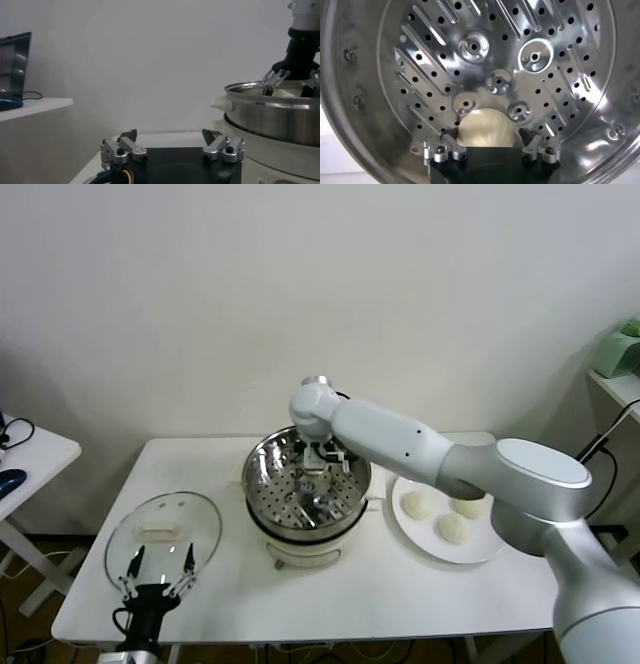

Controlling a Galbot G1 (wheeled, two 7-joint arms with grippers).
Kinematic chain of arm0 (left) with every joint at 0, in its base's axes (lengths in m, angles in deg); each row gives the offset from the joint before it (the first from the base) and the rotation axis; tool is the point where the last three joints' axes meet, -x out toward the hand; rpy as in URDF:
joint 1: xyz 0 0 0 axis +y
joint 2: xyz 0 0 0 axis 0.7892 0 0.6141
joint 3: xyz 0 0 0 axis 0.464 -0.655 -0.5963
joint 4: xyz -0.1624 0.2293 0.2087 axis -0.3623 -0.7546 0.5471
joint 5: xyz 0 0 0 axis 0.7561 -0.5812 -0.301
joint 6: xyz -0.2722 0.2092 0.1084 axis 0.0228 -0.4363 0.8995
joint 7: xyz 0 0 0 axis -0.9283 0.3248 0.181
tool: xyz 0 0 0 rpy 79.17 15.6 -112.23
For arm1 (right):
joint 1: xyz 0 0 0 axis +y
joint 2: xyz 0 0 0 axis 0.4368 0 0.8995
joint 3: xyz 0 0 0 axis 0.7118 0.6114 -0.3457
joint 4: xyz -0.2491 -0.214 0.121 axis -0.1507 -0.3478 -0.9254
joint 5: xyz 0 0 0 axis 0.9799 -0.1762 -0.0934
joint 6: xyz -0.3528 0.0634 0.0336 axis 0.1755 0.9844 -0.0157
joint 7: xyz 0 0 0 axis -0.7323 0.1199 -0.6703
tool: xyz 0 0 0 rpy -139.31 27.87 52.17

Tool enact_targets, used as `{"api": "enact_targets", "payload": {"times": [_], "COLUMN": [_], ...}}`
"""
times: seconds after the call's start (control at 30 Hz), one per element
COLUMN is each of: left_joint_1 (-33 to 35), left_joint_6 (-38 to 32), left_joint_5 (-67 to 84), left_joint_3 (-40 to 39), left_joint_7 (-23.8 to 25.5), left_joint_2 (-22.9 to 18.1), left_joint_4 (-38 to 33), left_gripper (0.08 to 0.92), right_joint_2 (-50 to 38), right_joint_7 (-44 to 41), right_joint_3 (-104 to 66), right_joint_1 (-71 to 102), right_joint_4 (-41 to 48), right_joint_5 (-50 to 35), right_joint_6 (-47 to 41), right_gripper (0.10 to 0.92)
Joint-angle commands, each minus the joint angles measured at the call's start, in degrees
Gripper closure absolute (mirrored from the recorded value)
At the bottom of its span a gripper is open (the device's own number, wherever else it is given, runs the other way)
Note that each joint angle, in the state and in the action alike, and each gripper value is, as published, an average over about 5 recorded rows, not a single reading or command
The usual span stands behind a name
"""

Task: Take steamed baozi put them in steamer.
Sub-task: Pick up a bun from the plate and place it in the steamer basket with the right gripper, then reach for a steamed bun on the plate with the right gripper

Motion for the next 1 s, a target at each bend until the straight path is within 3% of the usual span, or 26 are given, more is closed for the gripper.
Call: {"api": "enact_targets", "payload": {"times": [0.03,0.23,0.33,0.43,0.6,0.73,0.83,1.0], "left_joint_1": [-0.07,-0.15,-0.09,-0.04,-0.06,-0.89,-1.19,-1.26], "left_joint_6": [0.02,0.14,0.19,0.28,-0.05,0.24,0.34,0.56], "left_joint_5": [0.00,0.00,0.03,0.07,-0.48,-1.46,-1.53,-1.26], "left_joint_3": [0.00,-0.11,-0.06,0.04,-0.22,-1.29,-1.61,-1.62], "left_joint_7": [-0.05,-0.16,-0.24,-0.28,1.70,2.78,2.75,2.59], "left_joint_2": [-0.04,-0.11,-0.12,-0.06,0.13,-0.15,0.19,0.51], "left_joint_4": [-0.01,-0.09,-0.11,-0.16,-1.05,-2.23,-2.47,-2.58], "left_gripper": [0.177,0.177,0.177,0.177,0.177,0.177,0.177,0.177], "right_joint_2": [-0.57,-3.21,-6.30,-10.68,-19.19,-25.30,-29.83,-36.61], "right_joint_7": [-0.74,-2.19,-3.50,-4.58,-5.33,-6.02,-6.43,-6.87], "right_joint_3": [0.26,0.77,1.91,4.34,12.99,15.91,17.00,16.74], "right_joint_1": [-1.20,-5.01,-8.79,-14.32,-24.88,-26.55,-26.29,-22.36], "right_joint_4": [-1.06,-5.38,-9.28,-12.48,-11.04,-6.98,-4.97,-4.13], "right_joint_5": [-1.42,-5.66,-11.83,-22.81,-50.27,-61.74,-65.55,-64.00], "right_joint_6": [0.47,0.22,-1.23,-7.64,-25.11,-32.33,-35.32,-36.58], "right_gripper": [0.203,0.203,0.203,0.203,0.203,0.203,0.203,0.203]}}
